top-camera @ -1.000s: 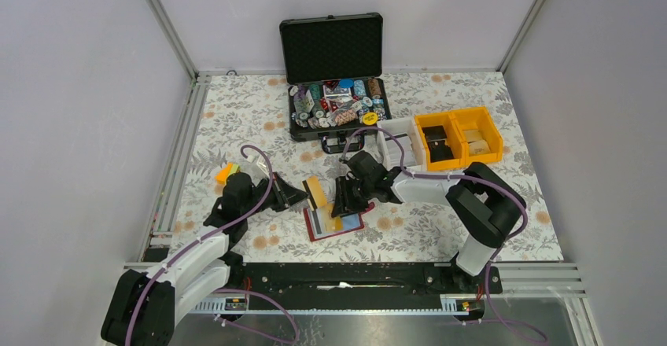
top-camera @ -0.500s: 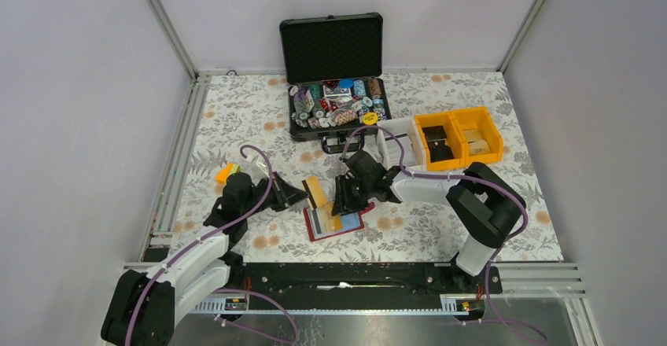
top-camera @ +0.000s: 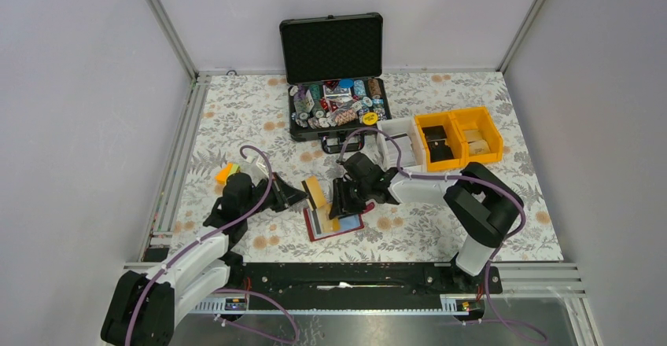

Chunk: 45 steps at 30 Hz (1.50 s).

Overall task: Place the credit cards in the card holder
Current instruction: Insert the credit card into the card holder.

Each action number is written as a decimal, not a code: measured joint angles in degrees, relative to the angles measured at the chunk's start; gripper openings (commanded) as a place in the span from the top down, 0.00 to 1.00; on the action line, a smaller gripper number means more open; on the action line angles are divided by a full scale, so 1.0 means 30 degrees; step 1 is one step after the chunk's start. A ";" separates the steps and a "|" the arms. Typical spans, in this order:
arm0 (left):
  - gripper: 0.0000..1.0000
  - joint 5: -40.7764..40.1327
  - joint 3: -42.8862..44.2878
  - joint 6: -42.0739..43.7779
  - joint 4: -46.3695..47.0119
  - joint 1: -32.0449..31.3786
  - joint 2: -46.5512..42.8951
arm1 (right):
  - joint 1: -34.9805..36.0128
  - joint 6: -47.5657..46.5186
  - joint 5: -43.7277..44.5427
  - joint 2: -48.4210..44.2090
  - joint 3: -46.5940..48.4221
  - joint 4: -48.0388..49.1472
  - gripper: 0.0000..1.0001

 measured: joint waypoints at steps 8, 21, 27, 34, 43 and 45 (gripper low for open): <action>1.00 -0.0015 0.0000 -0.0007 -0.0051 0.0000 -0.0306 | 0.0546 0.0313 -0.0211 0.0299 0.0233 0.0539 0.59; 1.00 -0.0146 0.0000 -0.0007 -0.0131 0.0000 -0.0627 | 0.0801 0.0801 -0.0561 0.0940 0.0342 0.2470 0.60; 1.00 -0.0393 0.0000 0.0000 -0.0415 0.0044 -0.0911 | 0.0933 0.0867 -0.0612 0.0903 0.0335 0.2834 0.54; 1.00 -0.0576 0.0000 0.0066 -0.1195 0.0364 -0.1559 | 0.0911 0.0408 0.1785 -0.2353 -0.0248 -0.0648 0.40; 1.00 -0.0546 0.0000 0.0066 -0.1253 0.0401 -0.1530 | -0.0393 0.0029 0.5370 -0.5384 -0.1377 -0.4379 0.39; 1.00 -0.0517 0.0000 0.0066 -0.1253 0.0401 -0.1530 | -0.0787 0.0022 0.5763 -0.5384 -0.1683 -0.4845 0.39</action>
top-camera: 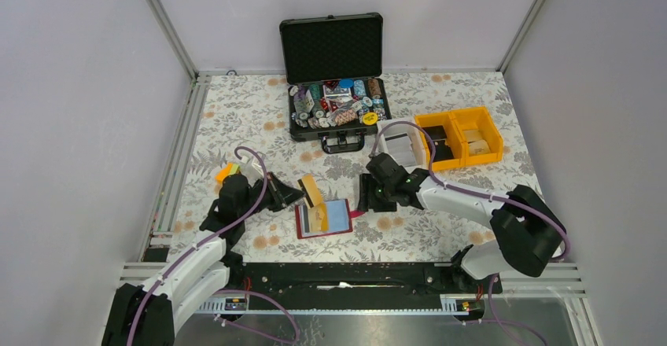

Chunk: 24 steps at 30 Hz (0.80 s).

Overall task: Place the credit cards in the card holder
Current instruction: Insert the credit card into the card holder.

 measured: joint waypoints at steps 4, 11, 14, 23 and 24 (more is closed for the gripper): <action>1.00 0.0146 0.0000 0.0022 -0.0022 0.0000 0.0000 | -0.0525 -0.0022 0.0532 0.0073 -0.0466 -0.0481 0.43; 1.00 0.0401 0.0000 0.0102 -0.0372 0.0000 0.0000 | -0.0539 -0.0044 0.0495 0.0619 -0.0554 0.0430 0.65; 1.00 0.0532 0.0000 0.0131 -0.0568 0.0000 0.0000 | -0.0539 -0.0066 0.0189 0.1035 -0.0554 0.0984 0.89; 1.00 0.0903 0.0160 0.0117 -0.0852 0.0000 -0.0022 | -0.0612 -0.0699 0.0321 0.0692 0.0984 -0.0772 1.00; 1.00 0.0903 0.0204 0.0117 -0.0852 0.0000 -0.0051 | -0.0612 -0.0845 0.0517 0.0226 0.1392 -0.1180 1.00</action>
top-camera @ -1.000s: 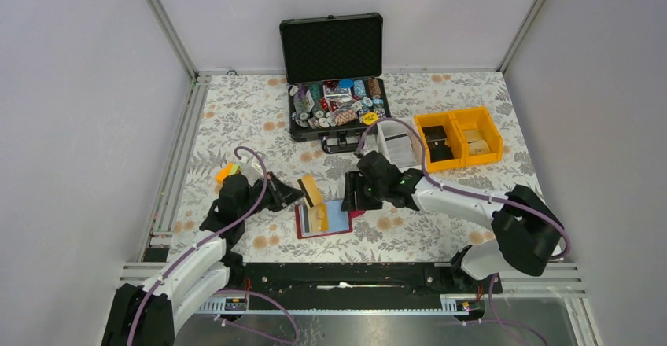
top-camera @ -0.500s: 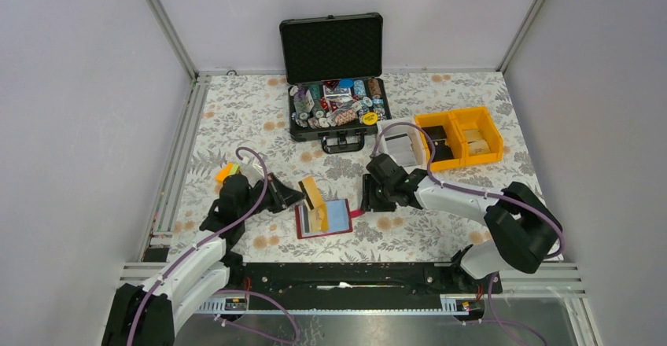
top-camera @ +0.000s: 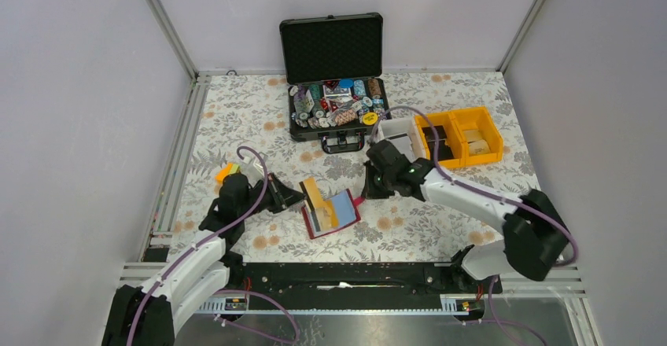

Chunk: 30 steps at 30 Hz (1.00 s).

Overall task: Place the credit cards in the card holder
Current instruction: Insert the credit card into the card holder.

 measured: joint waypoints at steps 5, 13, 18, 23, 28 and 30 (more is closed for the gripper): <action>1.00 0.0015 0.0342 -0.0066 -0.0007 0.0000 -0.0262 | -0.0204 -0.0758 0.0066 -0.2674 0.2412 -0.1078 1.00; 1.00 0.0058 0.0503 -0.0124 -0.0036 0.0000 -0.0364 | -0.0240 -0.1122 -0.1355 -0.3432 0.3825 -0.1858 1.00; 1.00 0.0058 0.0503 -0.0131 -0.0022 0.0000 -0.0364 | -0.0240 -0.1275 -0.1530 -0.4116 0.4830 -0.2215 1.00; 1.00 0.0058 0.0503 -0.0131 -0.0015 0.0000 -0.0364 | -0.0240 -0.1260 -0.2040 -0.4386 0.5166 -0.2106 1.00; 1.00 0.0058 0.0503 -0.0131 0.0000 0.0000 -0.0364 | -0.0248 -0.1231 -0.2288 -0.4350 0.5158 -0.2040 1.00; 1.00 0.0066 0.0503 -0.0131 0.0000 0.0000 -0.0364 | -0.0248 -0.1158 -0.2404 -0.4277 0.5144 -0.1953 1.00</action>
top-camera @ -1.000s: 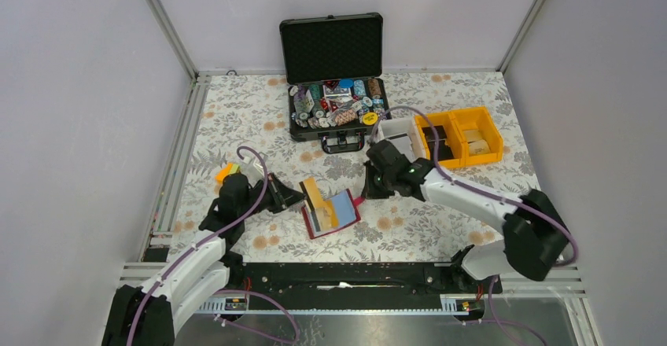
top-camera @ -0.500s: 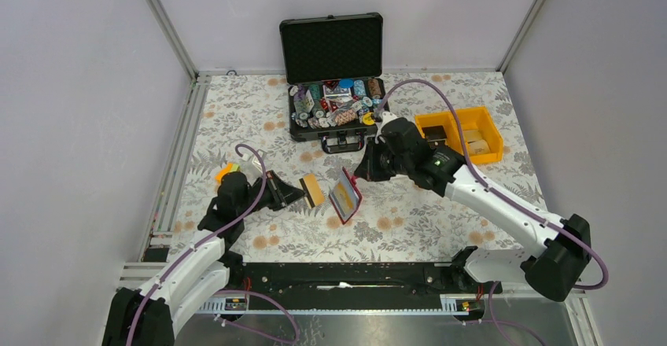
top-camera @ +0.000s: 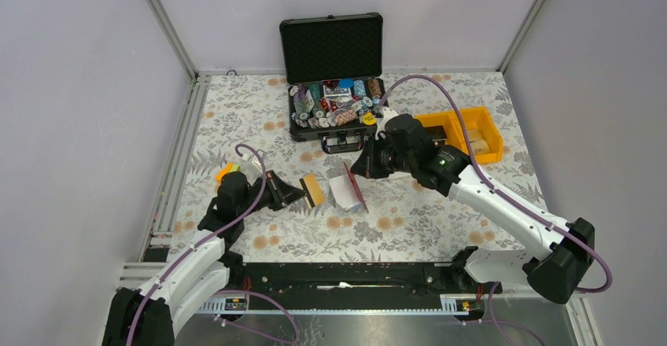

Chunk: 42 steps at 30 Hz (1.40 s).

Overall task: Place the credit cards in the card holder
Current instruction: Insert the credit card into the card holder.

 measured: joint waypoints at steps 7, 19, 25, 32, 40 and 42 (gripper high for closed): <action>1.00 -0.0036 0.0036 -0.0044 -0.0189 0.0000 -0.0233 | 0.0000 0.0510 -0.1115 0.0015 -0.0240 0.0903 1.00; 1.00 -0.0160 0.1319 0.0415 -0.1814 0.0495 -0.1260 | -0.1596 0.1749 0.0714 0.0561 -0.6732 0.2769 0.98; 1.00 -0.0138 0.1370 0.0605 -0.2251 0.0576 -0.1137 | -0.1807 0.2703 0.3133 0.0525 -0.8801 0.1333 0.44; 1.00 -0.0022 0.1370 0.0612 -0.2062 0.0576 -0.0379 | -0.1800 0.2346 0.4663 -0.0080 -0.7592 0.0510 0.30; 1.00 0.0780 0.1370 0.0510 -0.0466 0.0590 0.1056 | -0.1326 0.2455 0.2871 -0.0976 -0.7300 0.3687 0.30; 1.00 0.1370 0.1370 0.0517 0.0131 0.0590 0.1719 | -0.1311 0.2681 0.1428 -0.0852 -0.7970 0.5515 0.29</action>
